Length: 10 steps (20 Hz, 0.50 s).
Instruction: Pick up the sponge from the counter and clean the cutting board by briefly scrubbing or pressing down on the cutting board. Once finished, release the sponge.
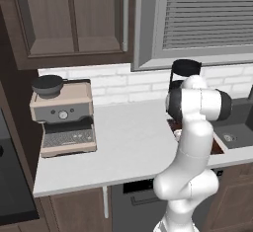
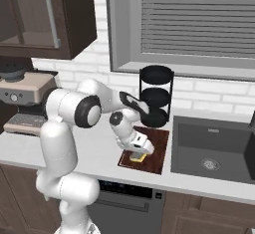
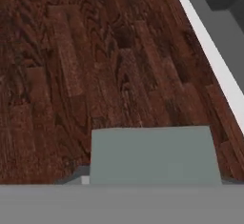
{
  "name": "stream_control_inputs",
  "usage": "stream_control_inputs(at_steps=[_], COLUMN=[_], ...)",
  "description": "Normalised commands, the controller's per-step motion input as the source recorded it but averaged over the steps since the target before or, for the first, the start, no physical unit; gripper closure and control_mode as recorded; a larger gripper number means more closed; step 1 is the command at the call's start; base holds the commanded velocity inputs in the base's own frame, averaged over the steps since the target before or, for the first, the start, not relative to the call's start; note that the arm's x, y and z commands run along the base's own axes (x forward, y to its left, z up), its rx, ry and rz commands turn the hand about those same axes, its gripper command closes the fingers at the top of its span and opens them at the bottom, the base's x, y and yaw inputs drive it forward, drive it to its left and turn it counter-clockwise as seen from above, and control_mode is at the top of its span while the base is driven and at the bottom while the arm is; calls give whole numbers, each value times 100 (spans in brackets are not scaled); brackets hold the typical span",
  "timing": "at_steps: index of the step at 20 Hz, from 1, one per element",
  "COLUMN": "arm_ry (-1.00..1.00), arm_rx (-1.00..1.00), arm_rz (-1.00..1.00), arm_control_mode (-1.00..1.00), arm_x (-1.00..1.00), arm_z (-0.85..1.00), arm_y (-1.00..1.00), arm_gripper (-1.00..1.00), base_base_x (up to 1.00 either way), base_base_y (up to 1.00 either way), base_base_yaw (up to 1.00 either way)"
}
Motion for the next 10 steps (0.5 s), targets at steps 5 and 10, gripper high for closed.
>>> stream_control_inputs(at_steps=[5, 10], arm_ry=[-1, -1], arm_rx=[43, 33], arm_rz=[45, 40], arm_control_mode=[-100, -100], arm_x=[69, 42], arm_z=[-18, -5], arm_y=[100, 100], arm_gripper=[100, 100], base_base_x=[0, 0], base_base_y=[0, 0], base_base_yaw=[0, 0])
